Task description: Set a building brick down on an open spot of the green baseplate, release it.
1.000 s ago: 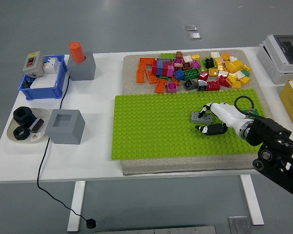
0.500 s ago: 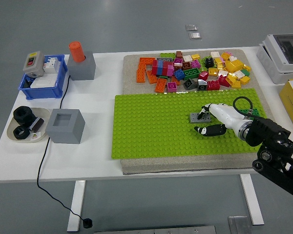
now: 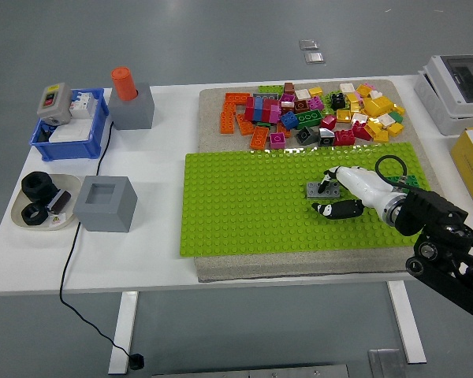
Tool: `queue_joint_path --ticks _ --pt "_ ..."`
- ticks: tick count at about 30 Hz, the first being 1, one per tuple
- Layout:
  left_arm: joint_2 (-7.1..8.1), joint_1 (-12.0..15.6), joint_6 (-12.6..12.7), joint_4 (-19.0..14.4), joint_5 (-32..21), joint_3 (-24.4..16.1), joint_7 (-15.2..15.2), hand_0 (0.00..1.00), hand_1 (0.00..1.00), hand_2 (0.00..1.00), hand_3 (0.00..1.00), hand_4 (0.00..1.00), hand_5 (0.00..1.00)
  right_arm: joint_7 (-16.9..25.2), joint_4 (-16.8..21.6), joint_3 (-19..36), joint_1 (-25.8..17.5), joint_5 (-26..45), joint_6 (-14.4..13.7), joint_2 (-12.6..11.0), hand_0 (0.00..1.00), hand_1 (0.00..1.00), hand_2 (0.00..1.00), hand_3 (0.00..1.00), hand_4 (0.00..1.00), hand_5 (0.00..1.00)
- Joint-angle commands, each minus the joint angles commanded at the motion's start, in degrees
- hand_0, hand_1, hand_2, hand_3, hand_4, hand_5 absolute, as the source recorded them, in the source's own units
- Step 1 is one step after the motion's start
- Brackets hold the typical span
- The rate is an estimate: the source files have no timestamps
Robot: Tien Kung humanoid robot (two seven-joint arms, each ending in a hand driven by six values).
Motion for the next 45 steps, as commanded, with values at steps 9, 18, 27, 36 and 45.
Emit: queue_joint_path --ticks 9,18,27,36,45 --pt "0.03 0.02 -0.08 0.00 -0.01 0.09 -0.04 0.603 0.639 0.634 0.811 0.938 0.603 0.05 0.17 0.28 0.03 0.39 -0.08 -0.03 0.998 0.905 0.911 0.651 0.691 0.454" --pt "0.03 -0.01 -0.15 0.00 0.01 0.15 -0.11 0.603 0.639 0.634 0.811 0.938 0.603 0.32 -0.39 0.25 0.35 1.09 -0.30 0.25 0.998 0.902 0.907 0.650 0.688 0.446" --pt "0.02 -0.08 -0.21 0.00 -0.06 0.24 -0.16 0.603 0.640 0.633 0.810 0.938 0.603 0.71 -1.62 0.64 0.36 1.68 -0.54 0.74 0.998 0.898 0.907 0.650 0.688 0.442" --pt "-0.04 -0.10 -0.29 0.00 -0.10 0.25 -0.28 0.603 0.640 0.633 0.810 0.937 0.602 0.72 -1.51 1.06 0.30 2.15 -0.52 1.03 0.998 0.898 0.905 0.649 0.690 0.435" --pt "-0.04 -0.14 -0.34 0.00 -0.07 0.27 -0.39 0.603 0.639 0.633 0.809 0.937 0.602 0.89 -1.46 1.45 0.56 4.34 -0.52 1.00 0.998 0.896 0.903 0.648 0.691 0.434"
